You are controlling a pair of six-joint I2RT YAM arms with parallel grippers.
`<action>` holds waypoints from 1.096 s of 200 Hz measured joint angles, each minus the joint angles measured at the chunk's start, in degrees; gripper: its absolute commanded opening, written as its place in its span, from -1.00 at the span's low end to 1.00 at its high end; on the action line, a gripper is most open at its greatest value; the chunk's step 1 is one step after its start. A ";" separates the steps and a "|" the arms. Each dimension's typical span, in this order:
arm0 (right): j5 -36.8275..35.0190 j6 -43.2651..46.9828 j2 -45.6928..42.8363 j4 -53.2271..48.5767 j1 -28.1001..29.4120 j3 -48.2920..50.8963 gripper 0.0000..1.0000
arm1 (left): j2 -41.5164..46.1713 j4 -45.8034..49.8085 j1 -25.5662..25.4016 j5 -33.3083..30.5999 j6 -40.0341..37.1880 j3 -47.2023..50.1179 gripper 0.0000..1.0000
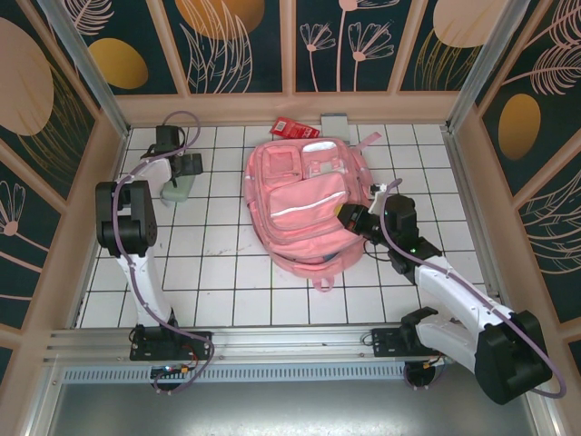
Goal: Pack the student bag
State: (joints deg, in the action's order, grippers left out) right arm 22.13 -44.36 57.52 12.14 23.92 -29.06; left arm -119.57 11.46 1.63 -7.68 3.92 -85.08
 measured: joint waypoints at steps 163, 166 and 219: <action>1.49 0.13 -0.15 0.07 -1.33 0.83 -1.00 | -1.51 0.81 -2.19 -1.20 -0.13 2.40 0.48; 1.51 0.13 -0.15 0.07 -1.33 0.83 -1.00 | -1.16 0.83 -2.19 -1.16 0.04 2.64 0.48; 1.86 0.13 1.57 0.07 -1.44 -0.90 -1.00 | 10.54 -0.55 -2.34 2.29 7.06 8.92 0.43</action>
State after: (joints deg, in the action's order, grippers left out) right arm 23.99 -44.23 59.09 12.21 22.48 -29.95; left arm -109.03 10.92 -0.71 -5.39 10.98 -76.16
